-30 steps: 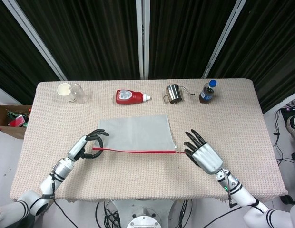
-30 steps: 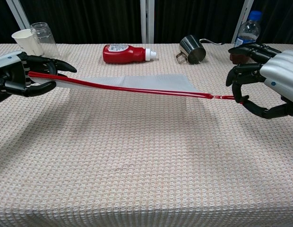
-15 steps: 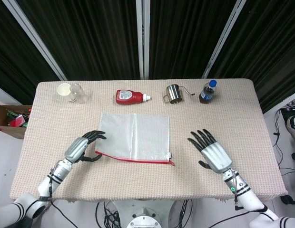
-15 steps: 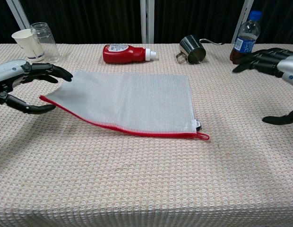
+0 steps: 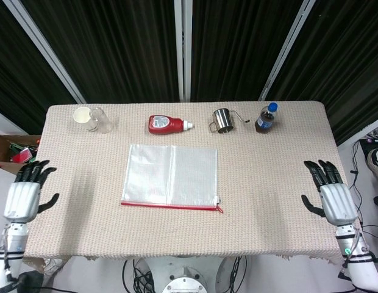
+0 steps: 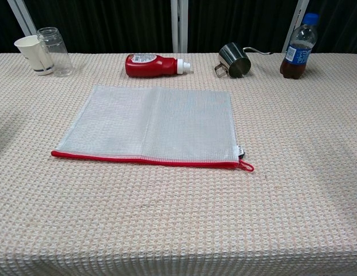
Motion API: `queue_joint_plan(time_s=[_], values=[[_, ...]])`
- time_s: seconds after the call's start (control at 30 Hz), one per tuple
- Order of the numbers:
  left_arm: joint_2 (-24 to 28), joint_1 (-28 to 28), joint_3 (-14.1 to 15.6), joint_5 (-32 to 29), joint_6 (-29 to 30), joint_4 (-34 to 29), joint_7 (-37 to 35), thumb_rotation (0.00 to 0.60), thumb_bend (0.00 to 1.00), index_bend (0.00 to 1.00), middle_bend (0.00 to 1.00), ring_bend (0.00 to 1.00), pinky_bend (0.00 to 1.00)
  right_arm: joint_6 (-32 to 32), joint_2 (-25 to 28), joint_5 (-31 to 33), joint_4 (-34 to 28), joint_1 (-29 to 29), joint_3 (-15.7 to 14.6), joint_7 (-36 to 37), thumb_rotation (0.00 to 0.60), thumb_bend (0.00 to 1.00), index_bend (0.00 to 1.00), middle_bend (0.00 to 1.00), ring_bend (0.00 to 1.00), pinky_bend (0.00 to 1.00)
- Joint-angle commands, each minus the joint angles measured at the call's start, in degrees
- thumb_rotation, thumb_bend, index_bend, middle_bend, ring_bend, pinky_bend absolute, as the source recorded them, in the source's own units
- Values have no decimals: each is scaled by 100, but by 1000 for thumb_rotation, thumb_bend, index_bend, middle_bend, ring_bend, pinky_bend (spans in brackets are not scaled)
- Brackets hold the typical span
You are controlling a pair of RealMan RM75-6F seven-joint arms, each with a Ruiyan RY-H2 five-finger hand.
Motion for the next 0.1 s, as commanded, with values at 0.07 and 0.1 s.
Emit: queue_joint_plan(time_s=[0.07, 0.1], values=[[177, 491, 167, 78, 465, -370, 78, 600, 206, 253, 144, 114, 147, 276, 139, -237, 72, -338, -148, 393, 600, 270, 3, 85, 0, 0], [170, 563, 193, 106, 529, -418, 95, 600, 205, 253, 144, 114, 147, 303, 146, -271, 91, -383, -164, 423, 600, 270, 4, 85, 0, 0]])
